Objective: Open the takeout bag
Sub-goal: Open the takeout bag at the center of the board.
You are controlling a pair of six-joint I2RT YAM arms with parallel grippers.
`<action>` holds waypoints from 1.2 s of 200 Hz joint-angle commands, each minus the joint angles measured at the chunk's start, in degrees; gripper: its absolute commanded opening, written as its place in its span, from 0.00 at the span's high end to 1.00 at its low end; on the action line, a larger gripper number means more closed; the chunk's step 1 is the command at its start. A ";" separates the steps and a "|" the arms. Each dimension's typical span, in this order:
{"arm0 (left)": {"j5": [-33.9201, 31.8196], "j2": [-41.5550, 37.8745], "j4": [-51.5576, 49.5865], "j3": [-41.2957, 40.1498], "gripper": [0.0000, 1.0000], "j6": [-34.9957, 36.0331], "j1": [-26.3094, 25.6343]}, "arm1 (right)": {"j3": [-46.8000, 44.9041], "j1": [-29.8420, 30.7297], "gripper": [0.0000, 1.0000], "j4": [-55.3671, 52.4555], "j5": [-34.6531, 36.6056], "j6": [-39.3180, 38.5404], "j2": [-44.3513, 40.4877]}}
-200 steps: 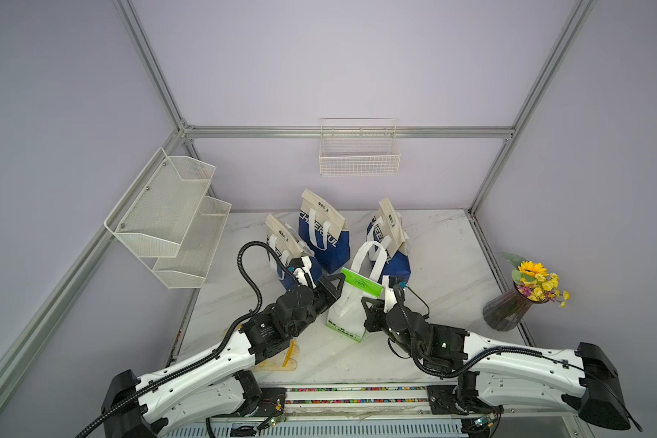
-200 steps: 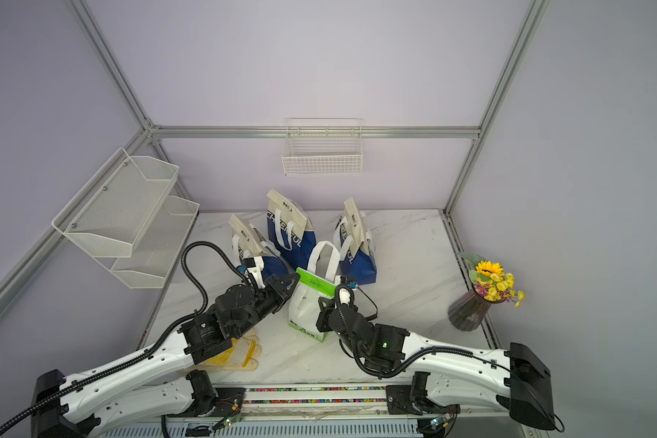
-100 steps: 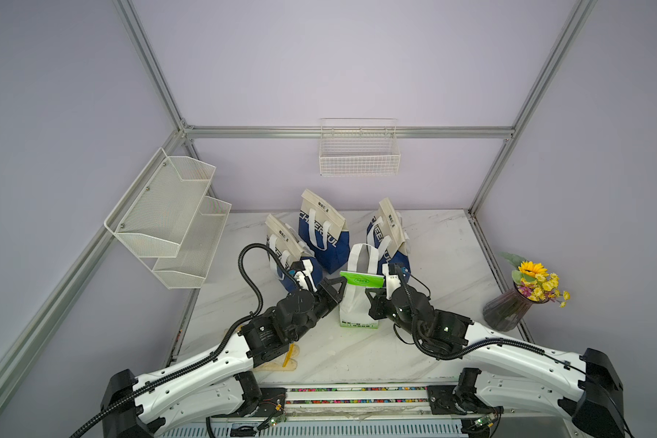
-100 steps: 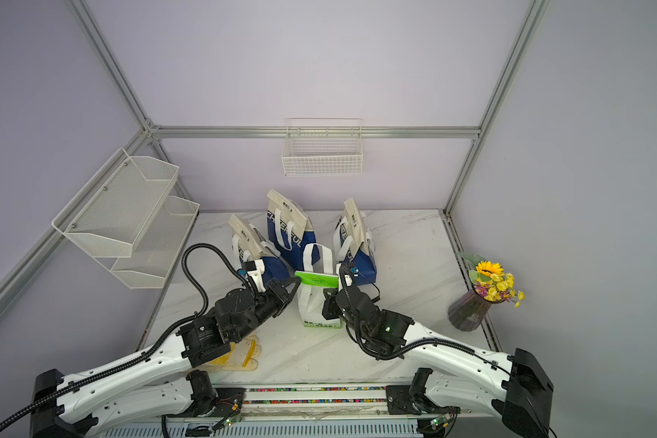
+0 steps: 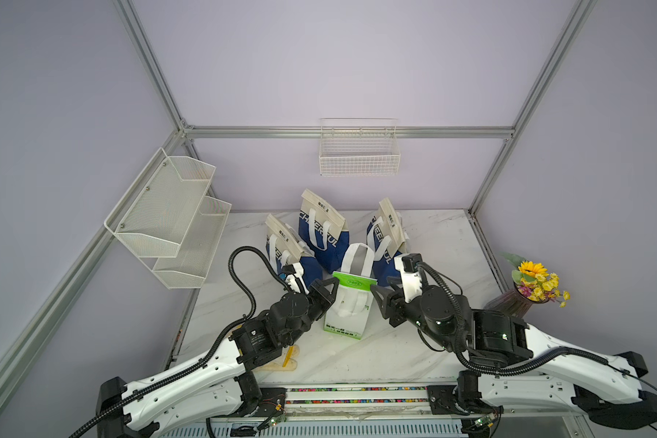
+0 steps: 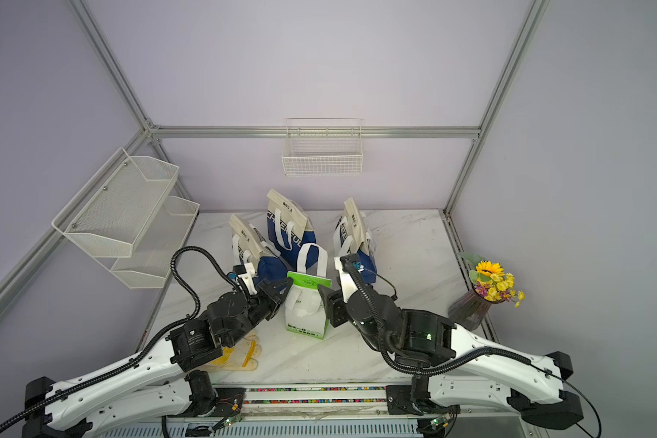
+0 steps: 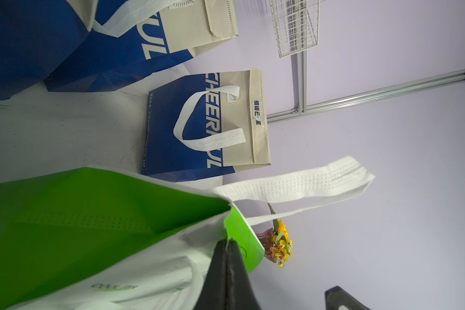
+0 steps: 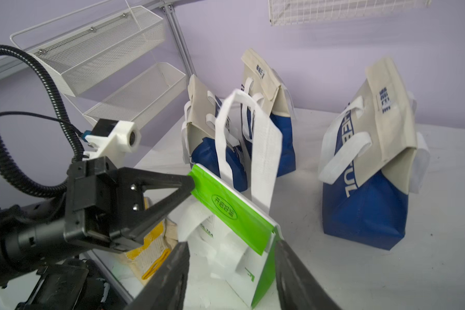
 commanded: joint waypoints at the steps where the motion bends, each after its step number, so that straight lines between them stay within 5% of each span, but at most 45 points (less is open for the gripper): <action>1: -1.65 -0.68 2.82 3.91 1.00 -1.18 -0.35 | 0.54 3.18 0.44 4.45 9.20 -9.28 5.32; 20: -1.61 -1.06 2.84 3.95 1.00 -1.15 -0.38 | 1.06 3.79 0.47 10.52 7.99 -14.46 7.69; 75: -1.18 -0.41 3.32 4.04 1.00 1.27 -0.29 | 5.34 3.85 0.50 4.20 6.49 -6.65 17.33; 157: 1.51 3.63 0.46 8.46 1.00 4.41 -0.30 | 0.46 3.69 0.33 11.63 9.28 -10.76 13.90; 240: 1.28 3.59 1.92 8.36 1.00 4.40 -0.20 | -3.16 3.52 0.34 15.79 13.74 -13.50 12.83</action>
